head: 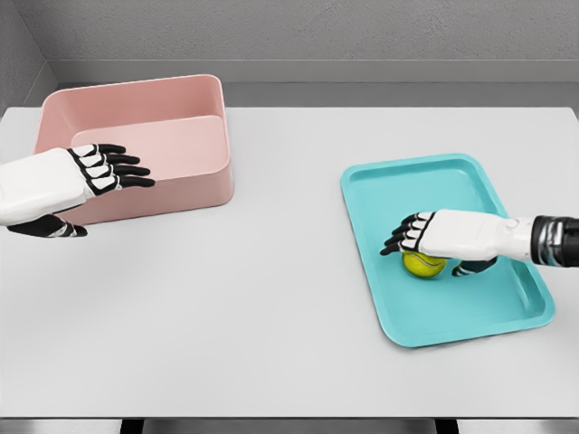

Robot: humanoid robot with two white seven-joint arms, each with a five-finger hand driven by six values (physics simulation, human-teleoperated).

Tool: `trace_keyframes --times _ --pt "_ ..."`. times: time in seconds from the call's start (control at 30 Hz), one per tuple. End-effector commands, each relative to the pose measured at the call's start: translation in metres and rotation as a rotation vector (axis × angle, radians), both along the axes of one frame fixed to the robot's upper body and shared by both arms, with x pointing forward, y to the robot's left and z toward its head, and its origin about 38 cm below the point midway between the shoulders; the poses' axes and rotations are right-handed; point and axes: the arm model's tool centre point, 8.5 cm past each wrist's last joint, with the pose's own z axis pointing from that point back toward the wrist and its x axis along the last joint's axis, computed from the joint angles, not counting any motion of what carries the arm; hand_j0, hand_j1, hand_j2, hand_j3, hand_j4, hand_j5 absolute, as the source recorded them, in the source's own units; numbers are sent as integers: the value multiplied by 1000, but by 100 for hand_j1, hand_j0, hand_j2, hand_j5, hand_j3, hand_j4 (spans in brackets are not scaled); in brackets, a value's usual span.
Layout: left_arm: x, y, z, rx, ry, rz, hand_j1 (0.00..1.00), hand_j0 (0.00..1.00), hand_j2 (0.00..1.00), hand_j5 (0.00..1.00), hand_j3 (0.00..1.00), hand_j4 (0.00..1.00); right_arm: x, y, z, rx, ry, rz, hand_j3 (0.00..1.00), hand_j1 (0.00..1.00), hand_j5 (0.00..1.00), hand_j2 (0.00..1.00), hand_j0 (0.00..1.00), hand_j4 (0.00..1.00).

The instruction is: Put the tennis from the blue tray into the pink basket with both arms

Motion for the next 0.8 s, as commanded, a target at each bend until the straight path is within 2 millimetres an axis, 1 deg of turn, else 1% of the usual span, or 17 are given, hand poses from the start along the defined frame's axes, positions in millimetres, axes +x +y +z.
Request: trace_keyframes --times 0.0,0.1,0.13,0.17,0.27,0.37,0.4,0.57,0.6,0.63,0.7,0.73,0.77 --pt "0 0 1 -5 1 2 100 100 100 100 100 100 -1 1 -2 0 7 2 94 94 94 94 94 94" --pt "0 0 1 -5 1 2 100 100 100 100 100 100 -1 1 -2 0 7 2 90 90 90 90 90 90" --pt "0 0 1 -5 0 2 100 100 100 100 100 100 -1 1 -2 0 7 2 87 87 87 87 87 87" --pt "0 1 1 -3 0 2 100 100 100 100 100 100 -1 1 -2 0 7 2 86 86 86 86 86 86" --pt "0 0 1 -5 0 2 100 100 100 100 100 100 0 -1 -4 -11 5 -3 79 79 79 79 79 79" --pt "0 0 1 -4 1 1 100 100 100 100 100 100 -1 0 -8 -14 16 -2 79 79 79 79 79 79" --pt "0 0 1 -4 1 1 100 100 100 100 100 100 -1 -1 -8 -14 16 -3 76 76 76 76 76 76" --pt "-1 -2 -4 -2 12 -4 100 100 100 100 100 100 -1 -3 -11 -22 25 -9 74 74 74 74 74 74" --pt "-1 -2 -5 -2 14 -4 100 100 100 100 100 100 -1 -3 -12 -23 26 -9 70 70 70 70 70 70" --pt "0 -2 -5 -5 13 -5 100 100 100 100 100 100 -1 -3 -12 -22 26 -8 70 70 70 70 70 70" --pt "-1 -2 -4 -2 12 -4 100 100 100 100 100 100 -1 -3 -12 -23 27 -8 65 65 65 65 65 65" --pt "-1 -2 -4 -2 12 -4 100 100 100 100 100 100 -1 -4 -12 -25 28 -10 61 61 61 61 61 61" --pt "-1 -2 -4 -2 12 -4 100 100 100 100 100 100 -1 -4 -12 -25 28 -10 60 60 60 60 60 60"
